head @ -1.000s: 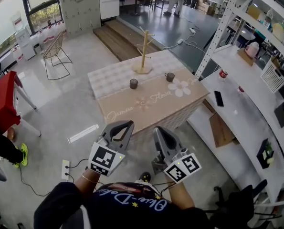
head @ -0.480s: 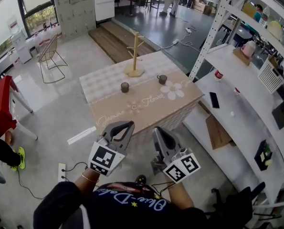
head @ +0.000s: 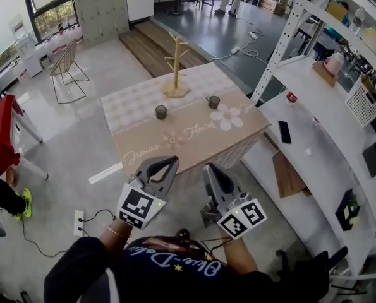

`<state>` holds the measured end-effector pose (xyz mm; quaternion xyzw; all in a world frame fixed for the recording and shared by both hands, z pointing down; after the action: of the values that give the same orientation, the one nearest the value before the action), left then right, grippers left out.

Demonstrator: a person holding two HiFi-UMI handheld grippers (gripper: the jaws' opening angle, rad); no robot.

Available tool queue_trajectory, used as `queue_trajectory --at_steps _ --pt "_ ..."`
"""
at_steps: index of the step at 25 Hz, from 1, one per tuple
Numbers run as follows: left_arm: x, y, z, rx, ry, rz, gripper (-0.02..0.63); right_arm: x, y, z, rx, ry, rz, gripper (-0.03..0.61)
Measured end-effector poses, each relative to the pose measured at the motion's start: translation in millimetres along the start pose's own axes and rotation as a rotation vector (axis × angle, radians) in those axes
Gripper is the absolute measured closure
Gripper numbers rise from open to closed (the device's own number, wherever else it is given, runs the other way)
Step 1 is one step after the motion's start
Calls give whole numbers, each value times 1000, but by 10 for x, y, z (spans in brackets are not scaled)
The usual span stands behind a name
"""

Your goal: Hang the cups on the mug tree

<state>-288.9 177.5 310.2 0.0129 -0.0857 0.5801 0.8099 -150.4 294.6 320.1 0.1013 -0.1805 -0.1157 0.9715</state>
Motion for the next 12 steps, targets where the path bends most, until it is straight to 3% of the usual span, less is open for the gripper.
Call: queue_trajectory --at_steps 12 --pt "125 -238 15 -5 6 -39 606 277 51 -64 -20 -12 -32 569"
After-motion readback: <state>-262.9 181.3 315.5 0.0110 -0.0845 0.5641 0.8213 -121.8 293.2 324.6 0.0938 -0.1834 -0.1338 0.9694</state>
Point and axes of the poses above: the fingertips, and each gripper's own axes: y backward along the fingers, x to its right, z out of its underside, the point moved 8 cm from there along y, backward along the fingers, and after that the axes turned 6 degrees about -z, right-handed, at the moved point
